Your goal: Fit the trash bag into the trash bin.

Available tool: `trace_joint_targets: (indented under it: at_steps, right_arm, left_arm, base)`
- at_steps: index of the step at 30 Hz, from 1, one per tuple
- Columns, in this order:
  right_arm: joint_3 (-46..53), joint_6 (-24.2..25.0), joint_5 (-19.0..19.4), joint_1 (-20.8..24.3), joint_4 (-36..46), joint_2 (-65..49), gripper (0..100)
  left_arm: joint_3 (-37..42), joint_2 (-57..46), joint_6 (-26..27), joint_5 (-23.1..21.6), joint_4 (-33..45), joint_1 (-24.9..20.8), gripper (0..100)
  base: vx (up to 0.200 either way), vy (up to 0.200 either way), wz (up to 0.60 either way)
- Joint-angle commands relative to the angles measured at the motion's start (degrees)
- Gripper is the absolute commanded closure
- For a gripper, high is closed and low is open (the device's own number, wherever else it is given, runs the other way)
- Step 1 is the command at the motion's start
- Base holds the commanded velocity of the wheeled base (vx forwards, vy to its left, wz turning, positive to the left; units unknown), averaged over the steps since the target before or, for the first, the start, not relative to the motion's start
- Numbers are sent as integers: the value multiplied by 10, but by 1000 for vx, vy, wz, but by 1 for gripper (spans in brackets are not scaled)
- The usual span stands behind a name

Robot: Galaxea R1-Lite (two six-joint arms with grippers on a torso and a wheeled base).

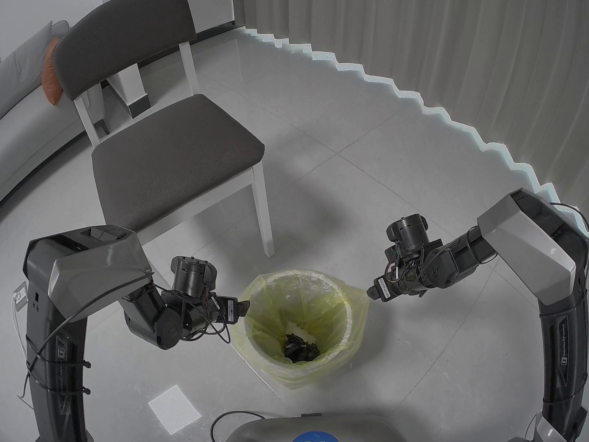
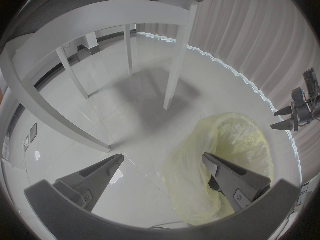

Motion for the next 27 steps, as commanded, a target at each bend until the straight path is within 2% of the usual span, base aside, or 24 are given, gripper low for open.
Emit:
trace_joint_targets:
  at_steps: [1, 8, 19, 27]
  right_arm:
    - [5, 0, 0, 0, 0, -2, 0]
    - [10, 0, 0, -1, 0, -2, 0]
    - [10, -1, 0, -2, 0, -1, 0]
    - [8, -7, 1, -2, 0, -1, 0]
  left_arm:
    - [-4, 10, 0, 1, 1, 6, 0]
    - [-12, 29, 2, -1, 4, 32, 0]
    - [-69, 73, 22, -2, 11, 37, 0]
    - [-171, 103, 22, -4, 97, 34, 0]
  base:
    - [0, 0, 0]
    - [0, 0, 0]
    - [0, 0, 0]
    - [0, 0, 0]
